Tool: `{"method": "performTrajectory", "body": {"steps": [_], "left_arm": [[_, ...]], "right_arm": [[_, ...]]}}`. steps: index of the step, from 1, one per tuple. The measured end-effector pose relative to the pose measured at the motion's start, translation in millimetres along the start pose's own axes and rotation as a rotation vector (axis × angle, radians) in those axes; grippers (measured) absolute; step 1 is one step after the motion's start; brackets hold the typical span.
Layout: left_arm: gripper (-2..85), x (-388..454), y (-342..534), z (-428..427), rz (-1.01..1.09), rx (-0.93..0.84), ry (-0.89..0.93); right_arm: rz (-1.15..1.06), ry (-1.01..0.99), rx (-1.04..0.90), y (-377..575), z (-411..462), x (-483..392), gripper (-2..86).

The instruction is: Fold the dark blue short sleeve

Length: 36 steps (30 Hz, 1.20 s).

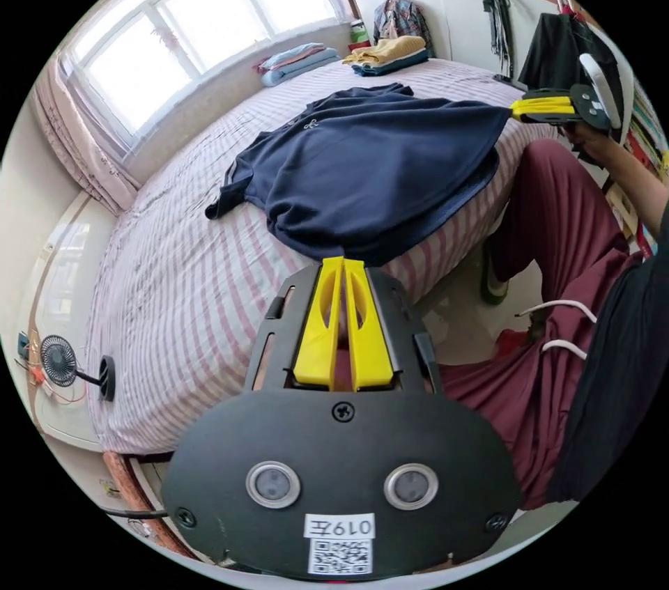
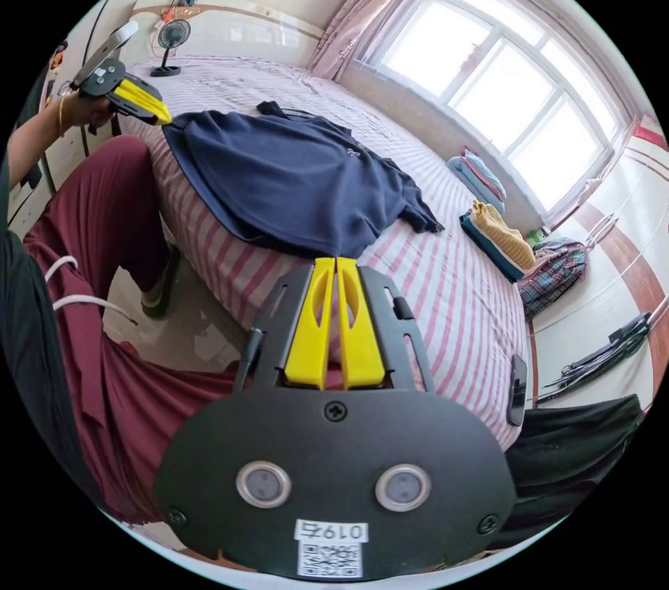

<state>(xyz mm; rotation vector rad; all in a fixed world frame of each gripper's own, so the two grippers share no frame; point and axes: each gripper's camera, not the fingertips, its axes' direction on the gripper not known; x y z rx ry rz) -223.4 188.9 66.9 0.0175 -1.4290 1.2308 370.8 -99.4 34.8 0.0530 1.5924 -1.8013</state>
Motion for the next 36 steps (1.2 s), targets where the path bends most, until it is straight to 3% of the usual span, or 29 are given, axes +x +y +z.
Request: {"method": "performTrajectory", "body": {"steps": [3, 11, 19, 25, 32, 36], "left_arm": [[2.2, 13, -6, -12, 0.035, 0.032, -0.064], [9.3, 59, -40, 20, 0.438, -0.081, -0.181], [6.0, 70, -56, 44, 0.622, -0.144, -0.186], [1.9, 36, -73, 44, 0.396, -0.147, -0.1], [0.7, -16, -59, -11, 0.11, 0.024, 0.01], [0.6, -27, -46, -39, 0.056, 0.074, 0.079]], "right_arm": [[0.076, -0.06, 0.046, -16, -10, 14, -1.0], [0.159, -0.136, 0.111, -48, -33, 35, -1.0], [0.236, -0.188, 0.122, -59, -57, 58, -1.0], [0.298, -0.246, 0.129, -68, -68, 70, -0.9], [0.334, -0.296, 0.139, -79, -88, 78, -1.0], [0.322, -0.34, 0.115, -85, -99, 76, -1.0]]}}
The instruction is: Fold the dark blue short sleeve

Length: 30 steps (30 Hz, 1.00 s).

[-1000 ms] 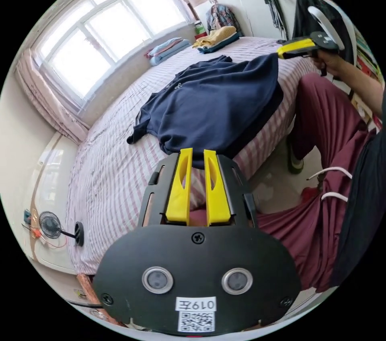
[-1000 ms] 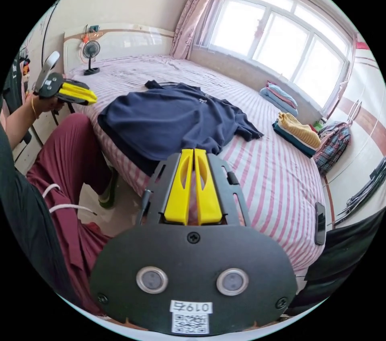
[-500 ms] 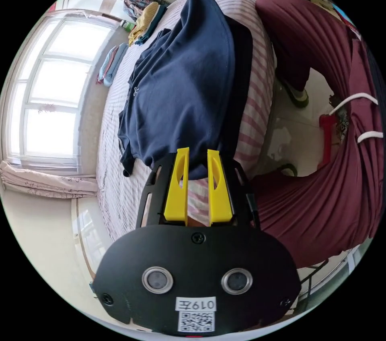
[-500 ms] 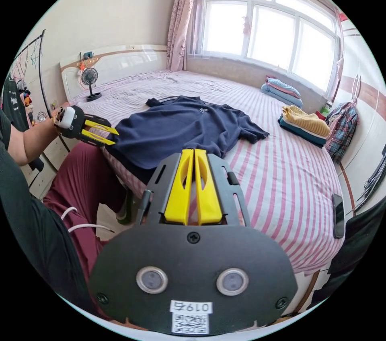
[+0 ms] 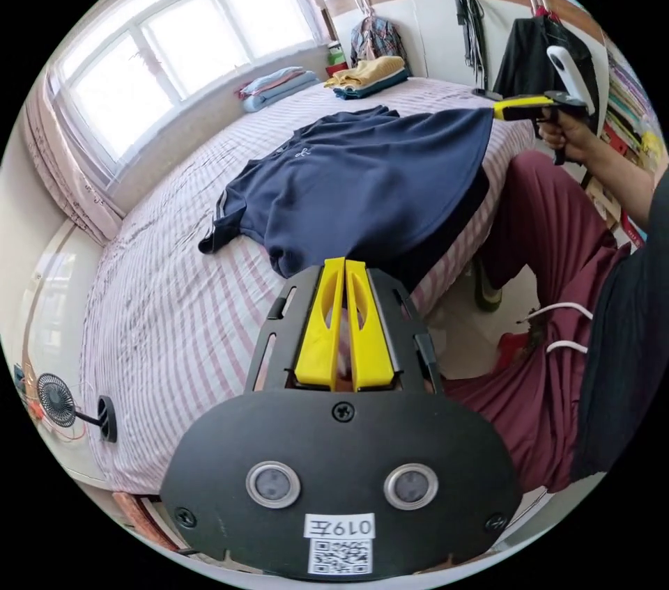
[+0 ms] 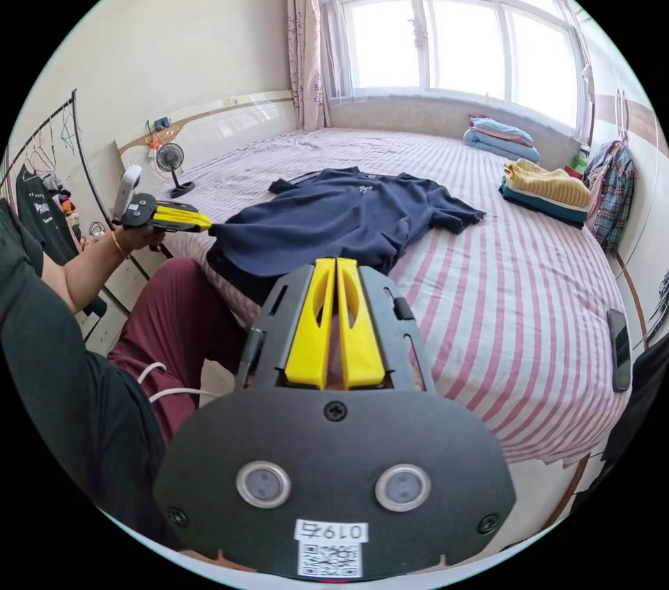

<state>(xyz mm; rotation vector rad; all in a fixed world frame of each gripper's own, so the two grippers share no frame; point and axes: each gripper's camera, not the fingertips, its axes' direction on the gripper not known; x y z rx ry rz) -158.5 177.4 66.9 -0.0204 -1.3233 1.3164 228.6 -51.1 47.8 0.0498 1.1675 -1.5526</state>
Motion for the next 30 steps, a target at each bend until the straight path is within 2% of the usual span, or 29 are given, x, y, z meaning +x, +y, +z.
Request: {"method": "performTrajectory", "body": {"steps": [5, 8, 11, 15, 18, 20, 25, 30], "left_arm": [[0.6, 9, 8, 17, 0.044, -0.123, -0.049], [0.7, 7, 0, 24, 0.045, -0.141, -0.029], [0.8, 10, -8, 32, 0.08, -0.202, -0.006], [1.0, 5, -8, 20, 0.086, -0.215, 0.019], [1.0, -20, -2, -5, -0.009, -0.143, 0.105], [1.0, -49, 0, -31, -0.123, -0.032, 0.132], [0.9, -103, -21, -55, -0.402, 0.257, 0.196], [0.9, -88, -86, -5, -0.459, 0.25, 0.387]], "right_arm": [[-0.004, 0.016, -0.101, -4, 7, -7, -0.9], [0.007, -0.008, -0.133, -17, 13, -11, -0.8], [-0.007, -0.017, -0.244, -32, 28, -15, -0.2], [-0.039, -0.017, -0.337, -44, 32, -19, 4.1], [-0.048, 0.004, -0.341, -52, 19, -15, 7.7], [-0.033, 0.014, -0.325, -59, 8, -7, 7.8], [0.148, -0.091, -0.06, -89, -28, 41, 4.8], [0.373, -0.225, 0.016, -103, -10, 78, 0.0]]}}
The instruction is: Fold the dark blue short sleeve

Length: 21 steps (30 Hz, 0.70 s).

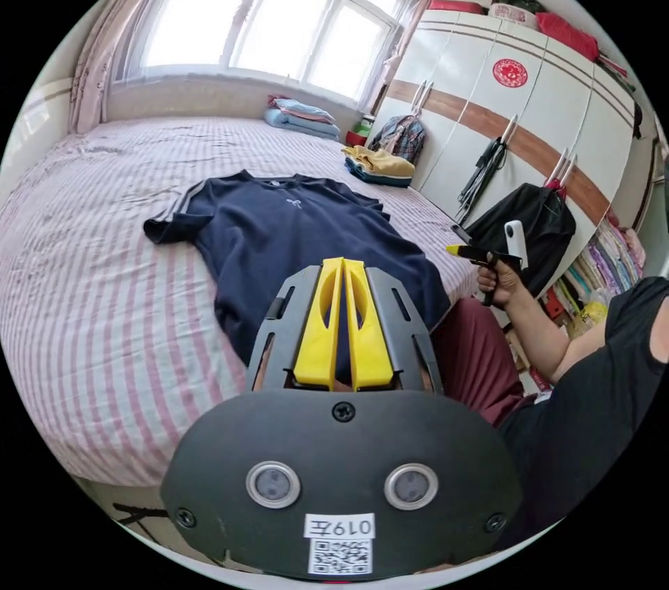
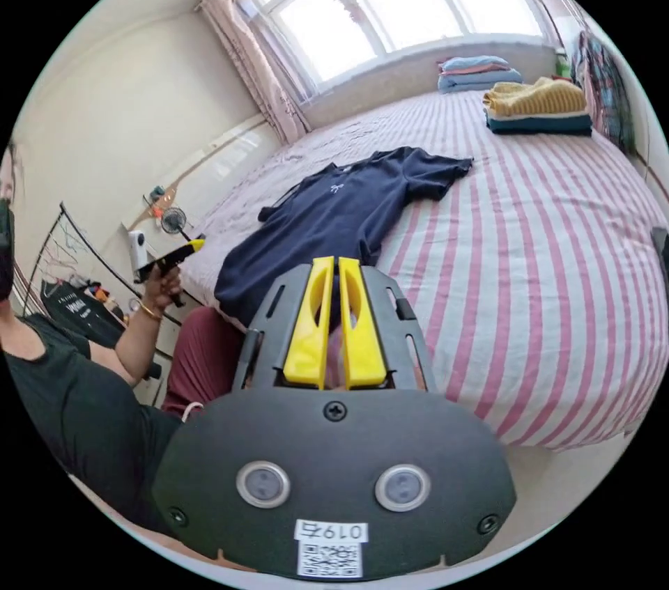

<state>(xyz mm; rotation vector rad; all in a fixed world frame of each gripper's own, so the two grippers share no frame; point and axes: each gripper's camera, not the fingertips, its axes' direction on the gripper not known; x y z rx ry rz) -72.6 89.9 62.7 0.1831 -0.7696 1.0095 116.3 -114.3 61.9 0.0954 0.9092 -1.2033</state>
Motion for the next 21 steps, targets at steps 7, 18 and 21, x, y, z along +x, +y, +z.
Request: {"method": "performTrajectory", "body": {"steps": [7, 18, 21], "left_arm": [[0.9, 60, -29, 78, 0.004, -0.108, 0.126], [0.8, 148, -64, 148, 0.133, -0.288, 0.068], [0.9, 156, -68, 163, 0.126, -0.333, -0.013]], "right_arm": [[0.142, 0.098, -0.073, 12, 30, -16, 4.7], [-0.02, 0.239, -0.164, -1, 58, -102, 13.0], [-0.032, 0.285, -0.18, -4, 59, -114, 9.5]]}}
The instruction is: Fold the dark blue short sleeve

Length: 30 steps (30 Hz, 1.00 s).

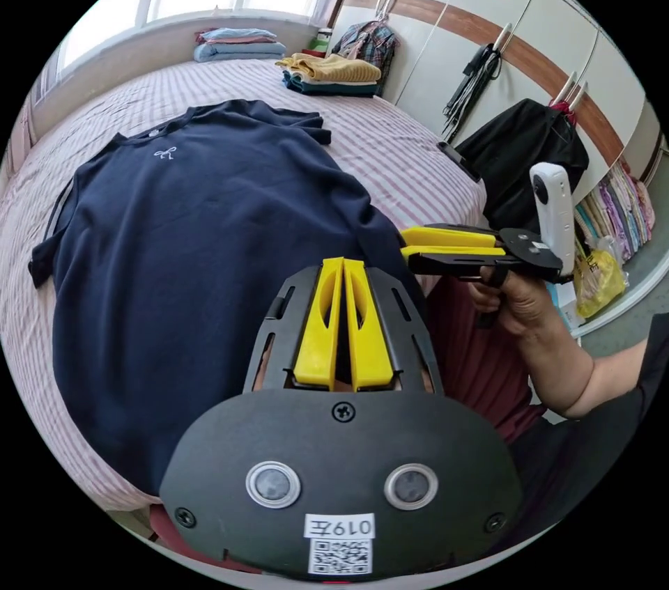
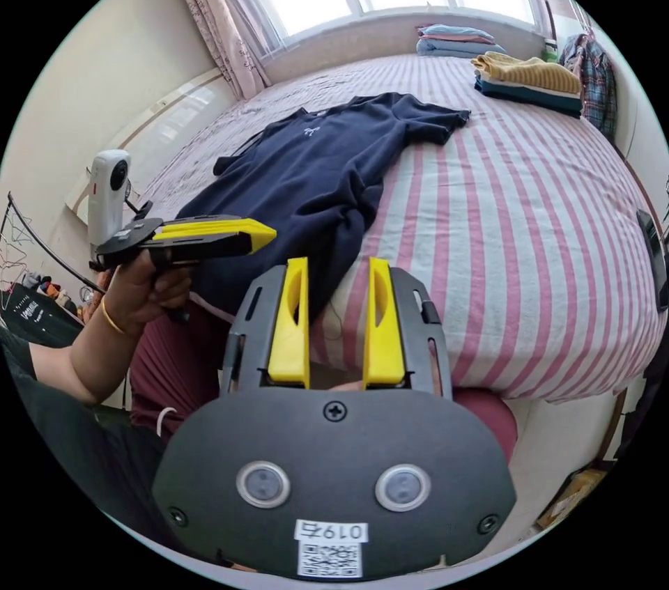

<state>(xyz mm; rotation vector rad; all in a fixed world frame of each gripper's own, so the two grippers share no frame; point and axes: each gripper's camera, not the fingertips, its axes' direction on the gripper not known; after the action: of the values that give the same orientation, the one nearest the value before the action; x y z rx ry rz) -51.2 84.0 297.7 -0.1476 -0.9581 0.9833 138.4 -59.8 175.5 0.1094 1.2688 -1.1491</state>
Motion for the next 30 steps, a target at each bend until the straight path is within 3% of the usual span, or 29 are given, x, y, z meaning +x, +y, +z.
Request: {"method": "performTrajectory", "body": {"steps": [4, 12, 15, 18, 20, 26, 30], "left_arm": [[0.8, -4, -6, 3, -0.06, -0.026, 0.069], [0.8, 31, -19, -10, -0.014, -0.033, 0.064], [0.8, 36, -22, -27, -0.021, -0.029, 0.075], [0.9, 36, -14, -70, 0.0, 0.101, 0.077], [0.9, 21, -7, -101, -0.03, 0.172, 0.043], [0.9, -40, -19, -148, -0.165, 0.167, -0.182], [0.9, -91, -32, -191, -0.315, 0.273, -0.313]], "right_arm": [[-0.004, 0.005, 0.027, 0, -15, -6, 0.5], [0.17, -0.176, 0.023, 17, -38, 19, -0.5], [0.122, -0.166, -0.02, 6, -44, 6, -0.1], [0.015, -0.121, 0.04, -6, -67, -5, 0.6], [-0.037, -0.054, 0.064, -16, -76, -11, 0.2], [-0.234, 0.099, 0.054, -80, -63, -40, -0.8], [-0.291, 0.153, 0.214, -142, -70, -50, -0.6]]}}
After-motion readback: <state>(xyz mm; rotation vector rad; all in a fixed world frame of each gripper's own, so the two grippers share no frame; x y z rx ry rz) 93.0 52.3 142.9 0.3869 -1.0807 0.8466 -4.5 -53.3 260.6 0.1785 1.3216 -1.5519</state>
